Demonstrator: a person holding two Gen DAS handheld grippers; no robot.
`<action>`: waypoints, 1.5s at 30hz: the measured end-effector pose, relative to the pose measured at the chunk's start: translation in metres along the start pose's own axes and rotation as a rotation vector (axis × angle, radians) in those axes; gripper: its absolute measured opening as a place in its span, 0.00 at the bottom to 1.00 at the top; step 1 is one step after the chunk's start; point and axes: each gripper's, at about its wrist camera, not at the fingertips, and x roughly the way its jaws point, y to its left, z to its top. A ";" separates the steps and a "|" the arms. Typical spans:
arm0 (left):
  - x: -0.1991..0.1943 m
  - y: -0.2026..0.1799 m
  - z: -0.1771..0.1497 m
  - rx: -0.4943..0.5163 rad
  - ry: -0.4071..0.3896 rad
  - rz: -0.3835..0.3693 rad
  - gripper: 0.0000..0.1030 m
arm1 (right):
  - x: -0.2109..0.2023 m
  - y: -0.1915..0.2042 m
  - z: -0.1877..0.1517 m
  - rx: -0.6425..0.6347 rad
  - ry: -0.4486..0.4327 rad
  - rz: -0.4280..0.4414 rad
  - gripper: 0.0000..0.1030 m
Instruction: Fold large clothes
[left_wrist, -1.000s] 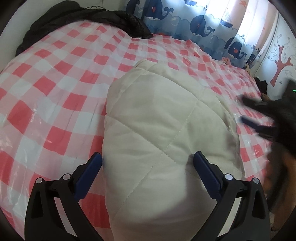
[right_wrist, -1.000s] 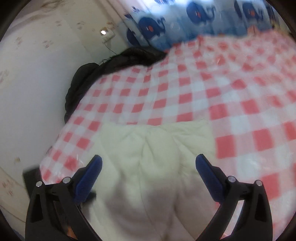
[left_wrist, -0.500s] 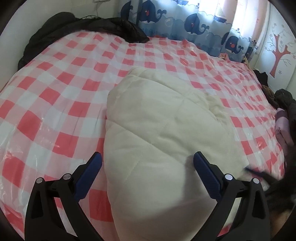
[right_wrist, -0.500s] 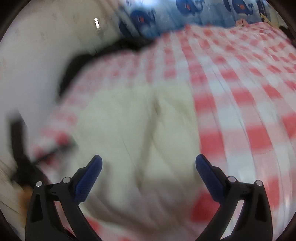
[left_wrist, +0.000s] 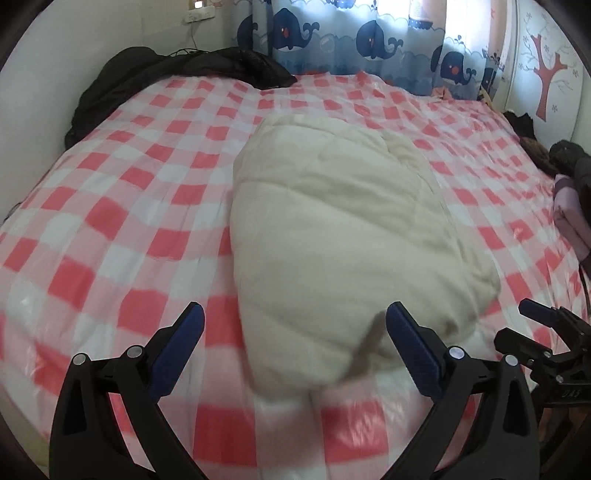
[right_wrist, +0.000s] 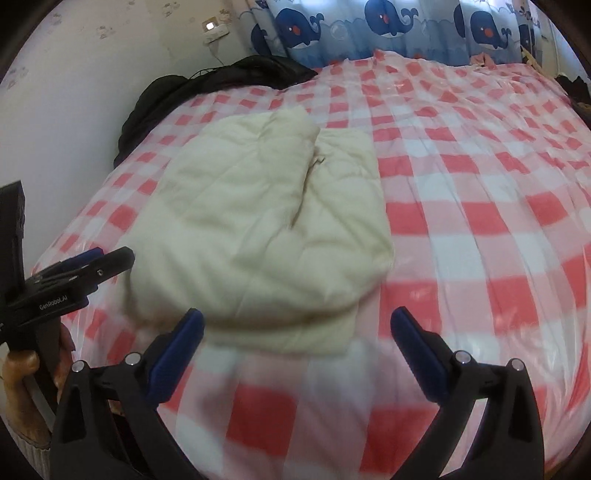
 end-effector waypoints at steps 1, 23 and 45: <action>-0.008 -0.001 -0.006 0.009 -0.006 0.019 0.92 | -0.001 0.003 -0.006 -0.002 0.001 -0.003 0.95; -0.035 0.014 -0.034 -0.045 -0.041 0.057 0.92 | -0.015 0.046 -0.026 -0.073 0.014 -0.076 0.95; -0.038 0.001 -0.032 -0.007 -0.037 0.028 0.92 | -0.013 0.050 -0.012 -0.116 -0.010 -0.157 0.95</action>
